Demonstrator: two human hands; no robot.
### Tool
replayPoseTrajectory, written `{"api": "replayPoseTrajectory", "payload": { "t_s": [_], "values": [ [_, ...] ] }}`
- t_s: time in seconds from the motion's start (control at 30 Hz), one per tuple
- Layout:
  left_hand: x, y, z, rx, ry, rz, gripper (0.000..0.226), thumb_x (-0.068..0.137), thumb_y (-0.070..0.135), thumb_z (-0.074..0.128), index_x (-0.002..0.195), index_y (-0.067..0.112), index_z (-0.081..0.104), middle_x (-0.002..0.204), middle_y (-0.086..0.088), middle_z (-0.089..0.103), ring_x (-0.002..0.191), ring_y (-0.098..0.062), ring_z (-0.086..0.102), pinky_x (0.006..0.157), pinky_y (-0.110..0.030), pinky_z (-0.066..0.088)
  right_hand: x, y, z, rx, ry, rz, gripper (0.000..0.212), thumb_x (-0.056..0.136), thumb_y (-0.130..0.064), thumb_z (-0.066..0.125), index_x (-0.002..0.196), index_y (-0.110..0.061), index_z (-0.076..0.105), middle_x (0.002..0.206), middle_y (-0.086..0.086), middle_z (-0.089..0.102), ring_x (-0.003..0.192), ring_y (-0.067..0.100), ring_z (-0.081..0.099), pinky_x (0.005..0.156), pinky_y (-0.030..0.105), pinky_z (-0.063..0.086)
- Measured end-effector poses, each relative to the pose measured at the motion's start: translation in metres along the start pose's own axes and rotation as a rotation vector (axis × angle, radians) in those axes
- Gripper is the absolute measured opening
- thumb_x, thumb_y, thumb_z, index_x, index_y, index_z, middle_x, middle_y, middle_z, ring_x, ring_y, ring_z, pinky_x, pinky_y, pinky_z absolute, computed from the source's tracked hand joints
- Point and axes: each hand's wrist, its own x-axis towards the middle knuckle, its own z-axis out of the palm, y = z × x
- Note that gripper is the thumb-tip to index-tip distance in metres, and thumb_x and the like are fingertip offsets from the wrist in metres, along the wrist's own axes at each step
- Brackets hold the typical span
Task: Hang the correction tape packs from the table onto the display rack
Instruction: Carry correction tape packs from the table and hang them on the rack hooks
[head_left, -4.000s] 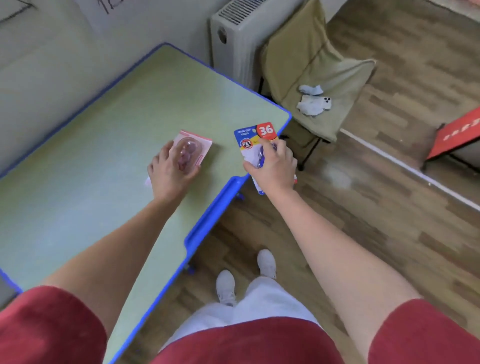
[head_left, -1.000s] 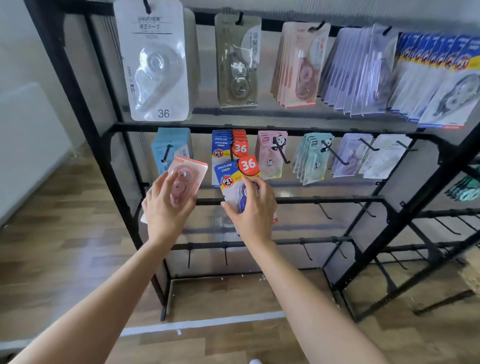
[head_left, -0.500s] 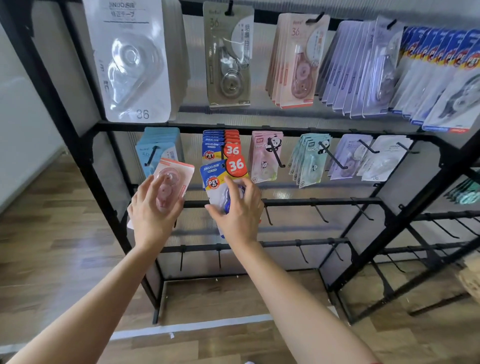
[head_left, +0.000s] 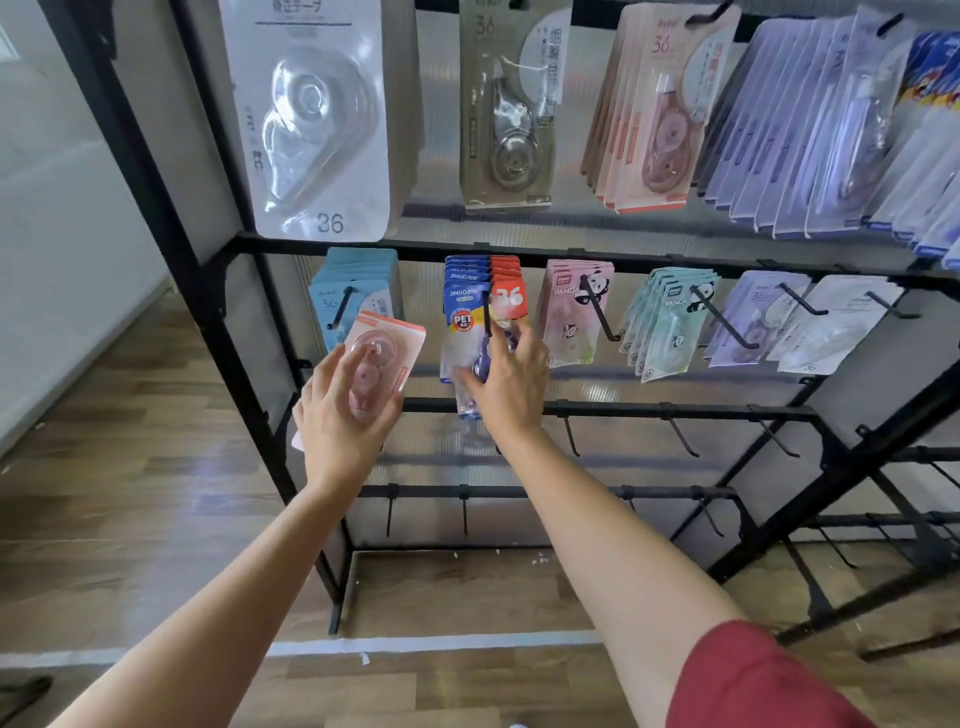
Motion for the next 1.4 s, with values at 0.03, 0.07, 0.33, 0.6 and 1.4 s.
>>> {"api": "replayPoseTrajectory", "payload": {
  "t_s": [0.03, 0.07, 0.33, 0.6, 1.4],
  "values": [
    [0.001, -0.002, 0.001, 0.004, 0.002, 0.003, 0.062, 0.075, 0.038, 0.065, 0.133, 0.019, 0.055, 0.140, -0.004, 0.047, 0.126, -0.027, 0.043, 0.102, -0.035, 0.024, 0.004, 0.001, 0.003, 0.008, -0.019, -0.010, 0.064, 0.081, -0.034, 0.073, 0.136, -0.014, 0.046, 0.137, 0.015, 0.038, 0.128, 0.030, 0.035, 0.101, 0.046, 0.039],
    [0.002, -0.005, 0.001, 0.011, 0.003, 0.011, 0.060, 0.078, 0.035, 0.069, 0.133, 0.019, 0.054, 0.140, -0.004, 0.047, 0.126, -0.027, 0.043, 0.103, -0.037, 0.024, 0.007, 0.002, 0.005, 0.018, -0.034, -0.017, 0.062, 0.081, -0.030, 0.073, 0.135, -0.013, 0.046, 0.137, 0.016, 0.037, 0.128, 0.030, 0.035, 0.101, 0.047, 0.040],
    [-0.001, -0.017, -0.004, 0.037, -0.030, 0.028, 0.062, 0.076, 0.042, 0.065, 0.134, 0.023, 0.054, 0.141, -0.002, 0.046, 0.128, -0.025, 0.042, 0.105, -0.038, 0.023, 0.001, 0.008, -0.001, 0.040, -0.085, -0.120, 0.060, 0.089, -0.021, 0.065, 0.142, -0.011, 0.039, 0.149, 0.018, 0.026, 0.139, 0.030, 0.026, 0.110, 0.041, 0.036],
    [-0.026, -0.001, -0.007, 0.042, -0.107, 0.082, 0.060, 0.075, 0.023, 0.079, 0.131, 0.019, 0.057, 0.138, -0.008, 0.050, 0.123, -0.034, 0.047, 0.100, -0.038, 0.027, -0.049, 0.034, -0.049, 0.000, -0.151, -0.049, 0.060, 0.094, -0.026, 0.056, 0.147, -0.013, 0.030, 0.151, 0.012, 0.031, 0.139, 0.026, 0.028, 0.109, 0.037, 0.029],
    [-0.064, 0.123, 0.025, -0.720, -0.278, -0.156, 0.046, 0.089, 0.013, 0.064, 0.132, 0.016, 0.046, 0.123, 0.001, 0.060, 0.104, 0.001, 0.061, 0.088, -0.016, 0.046, -0.066, 0.047, -0.157, 1.464, -0.024, 0.557, 0.017, 0.086, 0.003, 0.059, 0.096, -0.011, 0.058, 0.088, 0.001, 0.072, 0.082, 0.014, 0.071, 0.066, 0.026, 0.056]
  ]
}}
